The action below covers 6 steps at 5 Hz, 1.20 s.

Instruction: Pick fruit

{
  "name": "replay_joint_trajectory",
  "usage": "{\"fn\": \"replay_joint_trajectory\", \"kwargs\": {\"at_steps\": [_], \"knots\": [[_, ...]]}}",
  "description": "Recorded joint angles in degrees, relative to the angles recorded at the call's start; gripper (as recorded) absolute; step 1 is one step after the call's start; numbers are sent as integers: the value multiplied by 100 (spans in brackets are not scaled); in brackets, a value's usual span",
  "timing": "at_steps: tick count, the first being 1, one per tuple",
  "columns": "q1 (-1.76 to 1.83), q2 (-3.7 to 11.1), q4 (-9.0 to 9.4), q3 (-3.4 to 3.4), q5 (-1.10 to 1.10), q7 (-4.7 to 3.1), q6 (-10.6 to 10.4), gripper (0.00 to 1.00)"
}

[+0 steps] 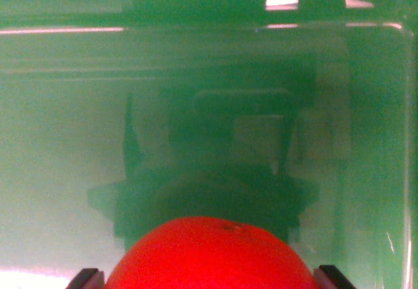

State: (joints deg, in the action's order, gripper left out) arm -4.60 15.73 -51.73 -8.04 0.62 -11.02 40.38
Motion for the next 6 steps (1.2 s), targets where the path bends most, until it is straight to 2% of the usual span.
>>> {"fn": "replay_joint_trajectory", "kwargs": {"at_steps": [1, 2, 3, 4, 5, 6], "knots": [[4, -70, -70, -2, 9, 3, 139, 100], [4, -70, -70, -2, 9, 3, 139, 100], [9, -156, -157, -5, 21, 6, 313, 100], [9, -156, -157, -5, 21, 6, 313, 100], [15, -253, -254, -8, 33, 10, 505, 100], [15, -253, -254, -8, 33, 10, 505, 100]]}}
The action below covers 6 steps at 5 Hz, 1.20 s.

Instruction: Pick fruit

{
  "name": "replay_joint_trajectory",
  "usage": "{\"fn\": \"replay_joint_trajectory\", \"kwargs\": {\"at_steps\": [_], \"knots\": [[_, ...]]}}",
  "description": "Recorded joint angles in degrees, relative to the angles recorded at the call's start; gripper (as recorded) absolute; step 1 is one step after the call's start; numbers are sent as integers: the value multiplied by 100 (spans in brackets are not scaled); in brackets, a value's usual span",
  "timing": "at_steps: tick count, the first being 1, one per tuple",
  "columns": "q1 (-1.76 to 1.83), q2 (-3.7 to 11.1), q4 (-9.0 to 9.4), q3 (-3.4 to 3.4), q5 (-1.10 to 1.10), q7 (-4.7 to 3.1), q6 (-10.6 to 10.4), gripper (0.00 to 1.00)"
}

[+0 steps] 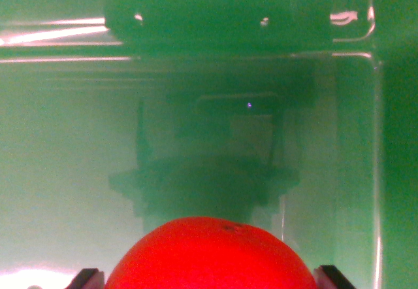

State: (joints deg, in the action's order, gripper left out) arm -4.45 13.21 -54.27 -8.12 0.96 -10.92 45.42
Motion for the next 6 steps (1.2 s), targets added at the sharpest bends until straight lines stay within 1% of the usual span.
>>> {"fn": "replay_joint_trajectory", "kwargs": {"at_steps": [1, 2, 3, 4, 5, 6], "knots": [[7, -116, -116, -3, 15, 5, 231, 100], [7, -116, -116, -3, 15, 5, 231, 100], [14, -233, -234, -7, 31, 9, 465, 100], [14, -233, -234, -7, 31, 9, 465, 100], [22, -362, -364, -11, 48, 14, 723, 100], [22, -362, -364, -11, 48, 14, 723, 100]]}}
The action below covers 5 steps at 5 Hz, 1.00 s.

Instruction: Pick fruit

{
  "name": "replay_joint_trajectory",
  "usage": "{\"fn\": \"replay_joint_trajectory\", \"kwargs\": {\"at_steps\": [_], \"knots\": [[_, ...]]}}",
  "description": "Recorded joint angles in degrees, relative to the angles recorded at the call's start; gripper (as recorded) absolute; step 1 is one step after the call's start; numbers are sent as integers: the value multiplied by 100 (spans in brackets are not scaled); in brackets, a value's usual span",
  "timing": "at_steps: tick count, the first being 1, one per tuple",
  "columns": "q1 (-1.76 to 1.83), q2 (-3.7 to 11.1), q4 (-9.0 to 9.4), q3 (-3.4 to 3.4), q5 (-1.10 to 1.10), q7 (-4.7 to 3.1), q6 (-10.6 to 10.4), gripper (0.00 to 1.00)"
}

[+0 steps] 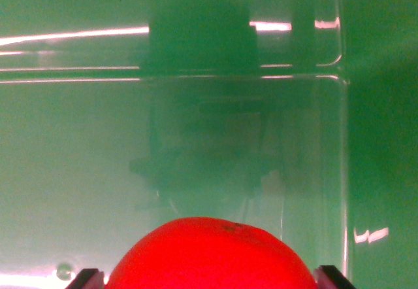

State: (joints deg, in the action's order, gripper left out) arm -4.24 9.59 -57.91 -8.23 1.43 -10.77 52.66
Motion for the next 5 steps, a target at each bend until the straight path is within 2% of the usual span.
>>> {"fn": "replay_joint_trajectory", "kwargs": {"at_steps": [1, 2, 3, 4, 5], "knots": [[8, -134, -135, -4, 18, 5, 267, 100], [8, -134, -135, -4, 18, 5, 267, 100], [16, -267, -269, -8, 35, 11, 534, 100], [16, -267, -269, -8, 35, 11, 534, 100], [24, -403, -405, -12, 53, 16, 805, 100]]}}
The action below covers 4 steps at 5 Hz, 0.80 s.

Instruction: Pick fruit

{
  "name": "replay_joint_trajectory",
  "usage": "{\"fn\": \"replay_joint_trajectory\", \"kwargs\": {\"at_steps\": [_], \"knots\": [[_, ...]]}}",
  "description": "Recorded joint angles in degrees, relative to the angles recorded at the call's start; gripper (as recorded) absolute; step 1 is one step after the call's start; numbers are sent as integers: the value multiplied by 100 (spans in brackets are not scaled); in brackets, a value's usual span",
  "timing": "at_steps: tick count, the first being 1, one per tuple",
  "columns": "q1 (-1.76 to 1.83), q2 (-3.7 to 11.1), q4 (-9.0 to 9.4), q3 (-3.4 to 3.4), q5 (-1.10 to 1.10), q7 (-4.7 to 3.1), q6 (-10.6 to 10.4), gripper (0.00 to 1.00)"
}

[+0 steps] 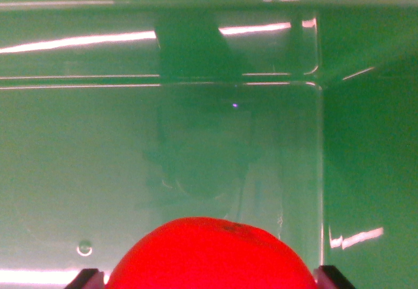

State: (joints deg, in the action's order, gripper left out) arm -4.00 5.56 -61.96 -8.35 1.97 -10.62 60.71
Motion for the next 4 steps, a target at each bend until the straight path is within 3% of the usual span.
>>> {"fn": "replay_joint_trajectory", "kwargs": {"at_steps": [1, 2, 3, 4], "knots": [[0, 0, 0, 0, 0, 0, 0, 100], [8, -135, -136, -4, 18, 5, 270, 100], [8, -135, -136, -4, 18, 5, 270, 100], [15, -260, -261, -8, 34, 10, 519, 100]]}}
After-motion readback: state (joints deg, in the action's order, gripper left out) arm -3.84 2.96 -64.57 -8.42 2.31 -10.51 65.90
